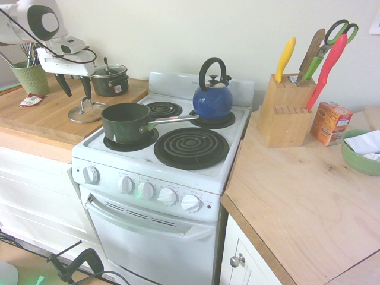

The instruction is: Cover the lid of the pot

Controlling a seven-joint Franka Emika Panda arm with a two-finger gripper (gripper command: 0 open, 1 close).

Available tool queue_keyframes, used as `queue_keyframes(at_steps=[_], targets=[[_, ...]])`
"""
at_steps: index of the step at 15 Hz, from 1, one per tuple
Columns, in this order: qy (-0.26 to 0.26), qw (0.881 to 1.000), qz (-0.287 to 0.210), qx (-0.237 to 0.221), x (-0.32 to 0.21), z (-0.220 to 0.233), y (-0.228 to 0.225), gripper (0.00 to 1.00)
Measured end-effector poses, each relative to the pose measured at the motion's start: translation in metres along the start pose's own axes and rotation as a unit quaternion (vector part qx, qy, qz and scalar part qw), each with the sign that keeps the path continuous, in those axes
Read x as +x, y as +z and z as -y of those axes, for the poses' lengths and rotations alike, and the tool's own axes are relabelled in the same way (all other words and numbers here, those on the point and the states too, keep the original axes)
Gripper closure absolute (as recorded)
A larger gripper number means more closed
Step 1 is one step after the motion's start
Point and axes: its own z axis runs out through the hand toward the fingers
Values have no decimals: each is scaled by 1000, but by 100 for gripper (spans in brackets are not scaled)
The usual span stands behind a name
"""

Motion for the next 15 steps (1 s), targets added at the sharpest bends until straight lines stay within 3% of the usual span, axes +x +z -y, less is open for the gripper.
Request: queue_keyframes(at_steps=[3,4,9,15], targets=[[-10,999,27,-20,13,16,14,0],[-17,999,37,-30,15,18,18,100],[-55,994,73,-52,38,12,33,100],[-76,993,76,-52,39,19,42,100]])
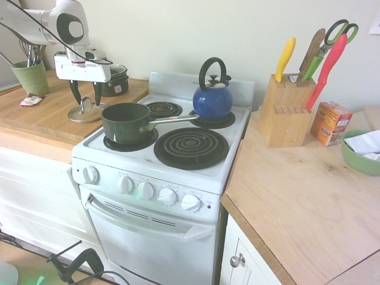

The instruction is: Cover the lid of the pot

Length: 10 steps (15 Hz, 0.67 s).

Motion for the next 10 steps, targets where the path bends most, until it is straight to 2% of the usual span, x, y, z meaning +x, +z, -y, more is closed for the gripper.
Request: queue_keyframes(at_steps=[10], targets=[[-8,1000,-20,16,-3,13,4,100]])
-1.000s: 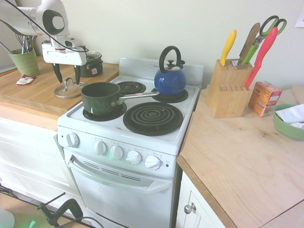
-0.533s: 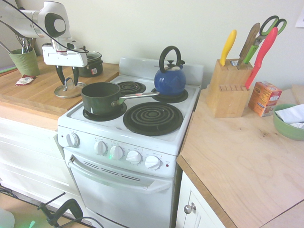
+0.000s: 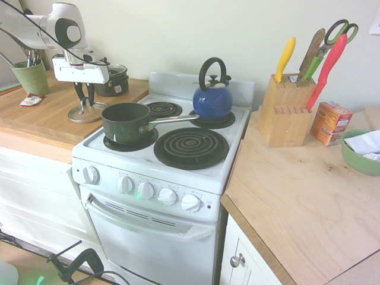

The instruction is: Cover the lid of the pot

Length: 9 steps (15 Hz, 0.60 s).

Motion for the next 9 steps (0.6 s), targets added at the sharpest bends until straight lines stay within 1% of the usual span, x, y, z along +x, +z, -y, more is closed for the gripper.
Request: queue_keyframes(at_steps=[9], targets=[[14,1000,-4,6,2,1,-1,100]])
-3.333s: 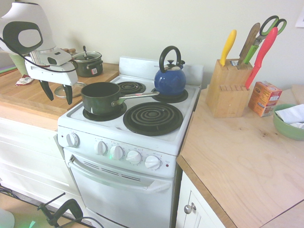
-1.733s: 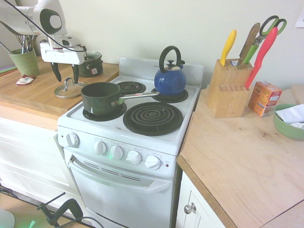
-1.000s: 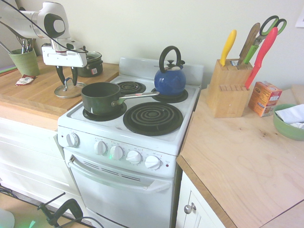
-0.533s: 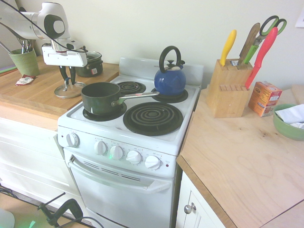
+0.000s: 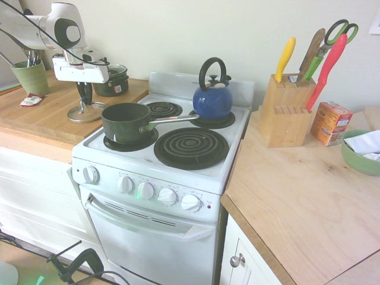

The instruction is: Cover the lid of the pot

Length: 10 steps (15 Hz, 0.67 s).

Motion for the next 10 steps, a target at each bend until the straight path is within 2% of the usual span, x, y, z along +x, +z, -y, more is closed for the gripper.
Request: queue_keyframes(at_steps=[3,7,10], targets=[[23,1000,8,17,7,-7,-9,100],[49,998,-2,49,14,-25,-58,100],[56,997,-1,48,14,-29,-61,100]])
